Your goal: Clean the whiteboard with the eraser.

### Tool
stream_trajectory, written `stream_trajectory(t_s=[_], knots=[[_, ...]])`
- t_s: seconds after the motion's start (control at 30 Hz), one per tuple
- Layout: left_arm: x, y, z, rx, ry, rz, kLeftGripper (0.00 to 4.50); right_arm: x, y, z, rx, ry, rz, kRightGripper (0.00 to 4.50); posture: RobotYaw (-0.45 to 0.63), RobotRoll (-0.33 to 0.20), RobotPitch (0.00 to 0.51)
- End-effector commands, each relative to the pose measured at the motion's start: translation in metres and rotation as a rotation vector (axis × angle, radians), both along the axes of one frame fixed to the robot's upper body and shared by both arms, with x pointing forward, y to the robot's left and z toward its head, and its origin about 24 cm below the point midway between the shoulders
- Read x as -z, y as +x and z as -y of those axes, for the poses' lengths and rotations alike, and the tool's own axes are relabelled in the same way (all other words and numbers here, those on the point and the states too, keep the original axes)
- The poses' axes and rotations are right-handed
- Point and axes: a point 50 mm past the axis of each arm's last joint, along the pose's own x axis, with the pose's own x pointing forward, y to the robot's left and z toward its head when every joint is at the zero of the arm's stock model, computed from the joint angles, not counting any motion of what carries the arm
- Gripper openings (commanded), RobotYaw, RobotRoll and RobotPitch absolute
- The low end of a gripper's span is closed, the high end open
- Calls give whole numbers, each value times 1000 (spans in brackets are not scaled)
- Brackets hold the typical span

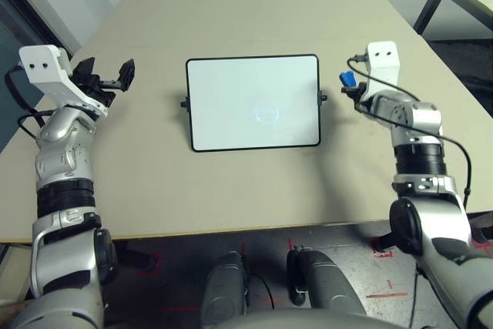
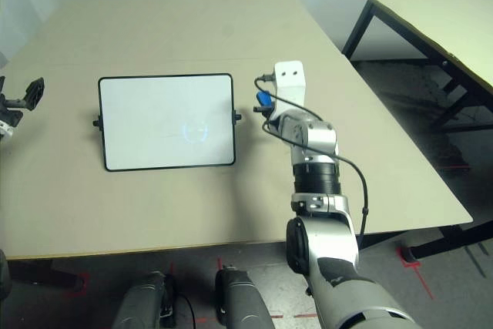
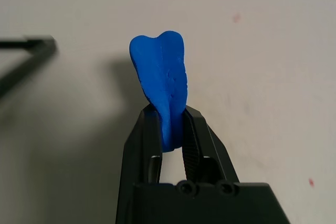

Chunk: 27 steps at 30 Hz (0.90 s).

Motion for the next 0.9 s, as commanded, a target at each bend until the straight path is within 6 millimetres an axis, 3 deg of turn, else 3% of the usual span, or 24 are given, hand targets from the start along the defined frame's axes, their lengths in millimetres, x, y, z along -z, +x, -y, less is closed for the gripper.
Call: stream_trajectory(t_s=[0.03,0.17,0.3,0.57,0.67,0.9], knots=[[10,-2,-1,-3,-23,-22,4500,-1,-2,0,1,-2,-10,546,-11,0,73],[12,1,4,14,-29,-30,4500,2,-1,1,2,-3,-23,546,-15,0,72],[13,6,11,29,-38,-28,4500,1,4,5,8,19,17,1858,-22,0,73],[6,19,22,56,-44,-9,4500,-33,18,31,23,-8,324,4478,-42,0,87],[4,21,24,54,-42,4,4500,-37,21,48,64,-13,400,4478,-42,0,93],[18,12,12,-66,-44,30,4500,0,11,88,68,-154,442,4478,-46,0,93]])
